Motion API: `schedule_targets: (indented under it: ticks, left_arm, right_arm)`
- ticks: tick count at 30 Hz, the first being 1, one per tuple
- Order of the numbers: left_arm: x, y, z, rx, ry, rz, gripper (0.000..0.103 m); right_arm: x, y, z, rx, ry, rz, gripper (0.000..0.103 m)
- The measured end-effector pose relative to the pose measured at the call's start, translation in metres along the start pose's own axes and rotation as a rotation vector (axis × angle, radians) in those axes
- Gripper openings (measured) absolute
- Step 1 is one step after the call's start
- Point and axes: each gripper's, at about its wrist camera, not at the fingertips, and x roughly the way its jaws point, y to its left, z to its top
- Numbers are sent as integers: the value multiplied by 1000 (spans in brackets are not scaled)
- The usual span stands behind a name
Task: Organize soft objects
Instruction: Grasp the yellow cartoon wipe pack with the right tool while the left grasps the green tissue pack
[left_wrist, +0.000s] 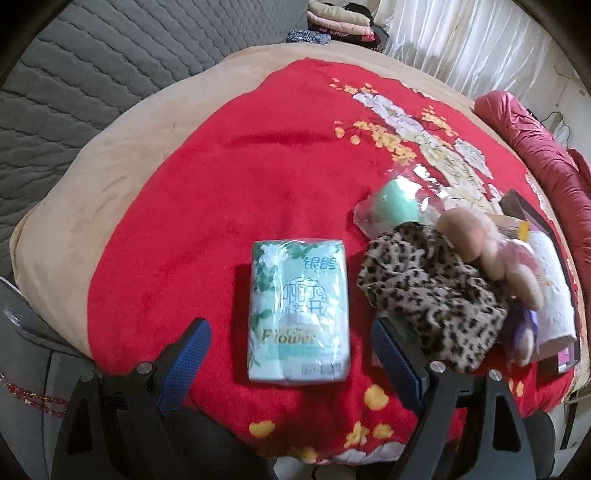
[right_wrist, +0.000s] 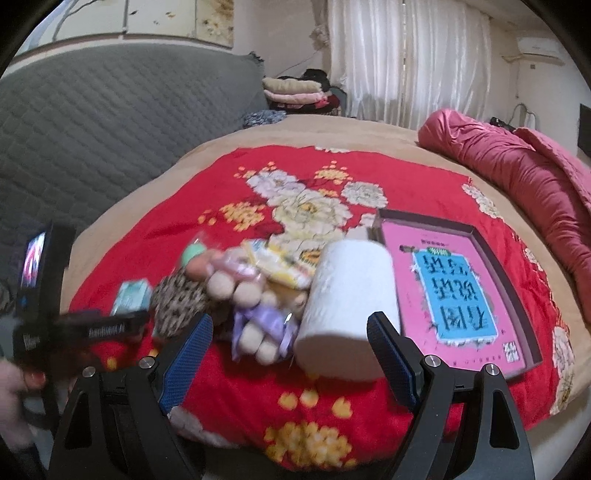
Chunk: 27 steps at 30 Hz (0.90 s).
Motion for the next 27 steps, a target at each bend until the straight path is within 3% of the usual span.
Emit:
schedule_targets:
  ticks: [5,18,27]
  left_arm:
    - [17,5,5,-25,33,-6,86]
    - [24,-2,5,19,26,-43,77]
    - [25,1,6,4,32,-81,77]
  right_arm:
    - [26,-3,20,-33,30,-26,86]
    - [109,25,60,-86,172,-29,86]
    - [126,15,66,-105,207,-71,86]
